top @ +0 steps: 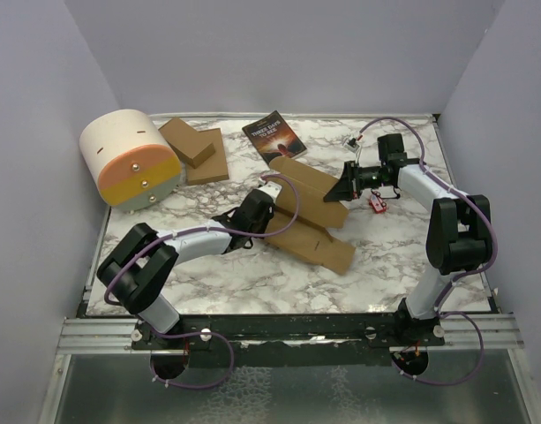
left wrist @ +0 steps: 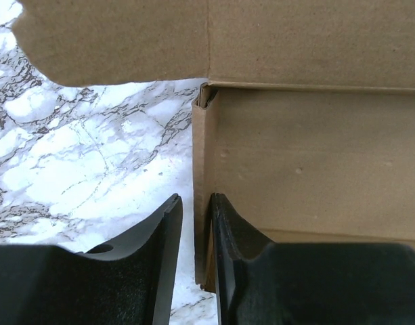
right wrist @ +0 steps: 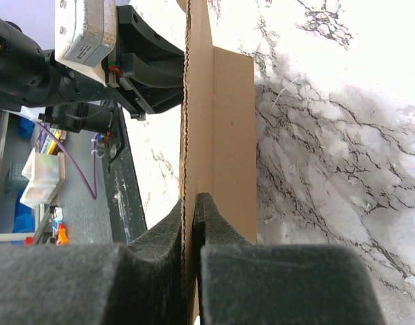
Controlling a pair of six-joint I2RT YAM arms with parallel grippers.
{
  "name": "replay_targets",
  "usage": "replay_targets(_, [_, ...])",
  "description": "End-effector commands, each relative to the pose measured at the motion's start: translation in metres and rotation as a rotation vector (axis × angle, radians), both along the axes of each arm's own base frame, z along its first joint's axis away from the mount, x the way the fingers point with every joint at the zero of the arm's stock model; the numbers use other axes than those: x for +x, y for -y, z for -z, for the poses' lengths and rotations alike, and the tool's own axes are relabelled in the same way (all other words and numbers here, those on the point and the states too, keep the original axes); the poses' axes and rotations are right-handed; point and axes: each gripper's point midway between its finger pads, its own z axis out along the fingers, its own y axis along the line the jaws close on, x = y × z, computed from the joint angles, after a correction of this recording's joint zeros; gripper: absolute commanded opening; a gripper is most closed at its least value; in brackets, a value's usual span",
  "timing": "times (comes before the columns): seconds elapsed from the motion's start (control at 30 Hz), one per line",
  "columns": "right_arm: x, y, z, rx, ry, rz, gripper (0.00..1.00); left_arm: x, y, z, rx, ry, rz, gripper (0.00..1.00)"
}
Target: Fold the paper box
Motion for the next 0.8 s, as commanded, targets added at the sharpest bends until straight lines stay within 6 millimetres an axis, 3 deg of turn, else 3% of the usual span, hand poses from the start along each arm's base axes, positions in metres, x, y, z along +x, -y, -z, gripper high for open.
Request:
replay_targets(0.0, [-0.001, -0.001, -0.008, 0.004, 0.044, -0.009, 0.03, 0.004, 0.008, -0.007, -0.028, 0.009, 0.005, 0.26])
replay_targets(0.13, [-0.001, -0.001, -0.007, 0.001, 0.047, -0.012, 0.02, 0.003, 0.011, -0.016, -0.059, 0.017, 0.013, 0.33])
replay_targets(0.2, [-0.001, 0.000, -0.005, -0.006, 0.053, -0.014, 0.02, 0.003, 0.013, -0.029, -0.092, 0.039, 0.017, 0.48])
replay_targets(0.43, [-0.006, -0.001, -0.009, 0.006, 0.103, -0.071, 0.03, 0.002, 0.000, -0.102, -0.332, 0.202, 0.018, 0.84])
replay_targets(0.57, [-0.006, 0.000, -0.012, 0.005, 0.144, -0.112, 0.03, 0.006, -0.018, -0.151, -0.618, 0.263, 0.082, 0.90])
replay_targets(0.67, [-0.006, -0.004, -0.015, -0.004, 0.168, -0.154, 0.03, 0.009, -0.023, -0.167, -0.725, 0.258, 0.120, 0.90])
replay_targets(0.77, [-0.007, -0.012, -0.014, -0.023, 0.186, -0.207, 0.03, 0.007, -0.011, -0.173, -0.795, 0.219, 0.202, 0.90])
